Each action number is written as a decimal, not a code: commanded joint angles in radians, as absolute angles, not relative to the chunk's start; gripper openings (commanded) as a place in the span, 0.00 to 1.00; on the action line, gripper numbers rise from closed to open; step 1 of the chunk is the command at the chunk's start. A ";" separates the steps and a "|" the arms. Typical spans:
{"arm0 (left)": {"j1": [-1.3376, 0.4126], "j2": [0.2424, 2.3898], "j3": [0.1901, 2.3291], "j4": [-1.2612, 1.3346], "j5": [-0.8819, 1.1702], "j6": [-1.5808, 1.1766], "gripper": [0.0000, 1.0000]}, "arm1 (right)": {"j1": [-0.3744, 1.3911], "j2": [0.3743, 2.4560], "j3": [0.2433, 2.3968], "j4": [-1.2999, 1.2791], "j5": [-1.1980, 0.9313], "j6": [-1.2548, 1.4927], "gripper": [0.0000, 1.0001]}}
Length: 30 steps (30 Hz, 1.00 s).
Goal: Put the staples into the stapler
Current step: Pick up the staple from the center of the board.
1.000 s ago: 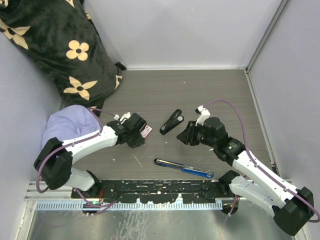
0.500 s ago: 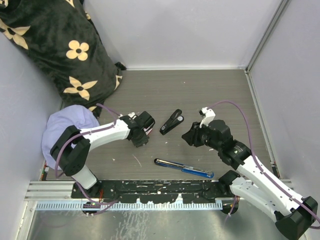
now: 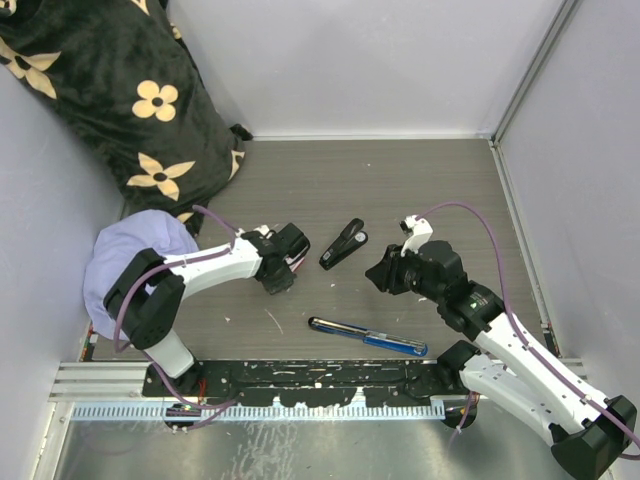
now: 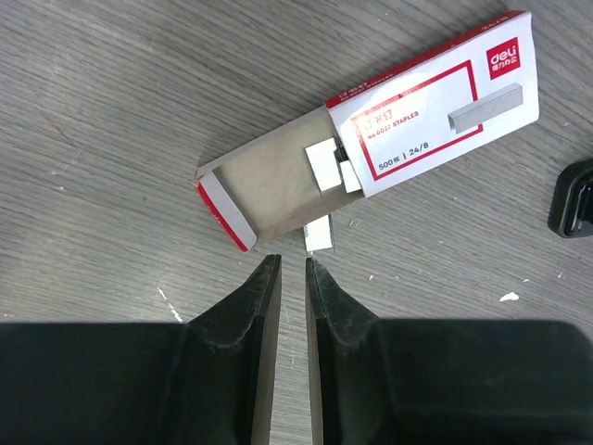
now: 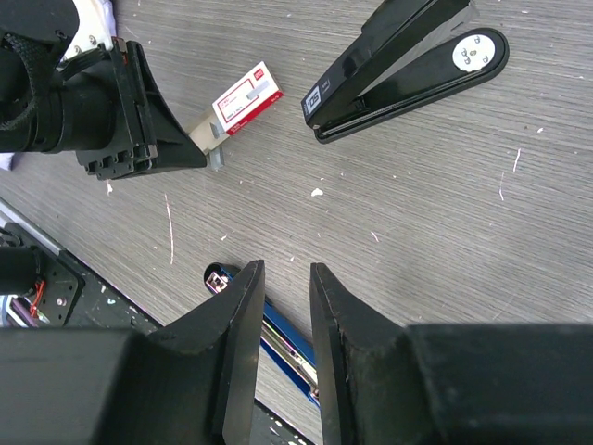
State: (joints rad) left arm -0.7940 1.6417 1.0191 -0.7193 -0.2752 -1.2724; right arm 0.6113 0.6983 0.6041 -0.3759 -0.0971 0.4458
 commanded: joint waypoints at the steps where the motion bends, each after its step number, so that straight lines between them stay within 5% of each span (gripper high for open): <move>1: -0.798 1.650 1.058 -0.705 -0.316 -1.271 0.19 | 0.607 0.694 0.643 -0.348 -0.083 0.436 0.33; 30: -0.795 1.718 1.088 -0.691 -0.319 -1.235 0.18 | 0.607 0.722 0.636 -0.348 -0.100 0.429 0.33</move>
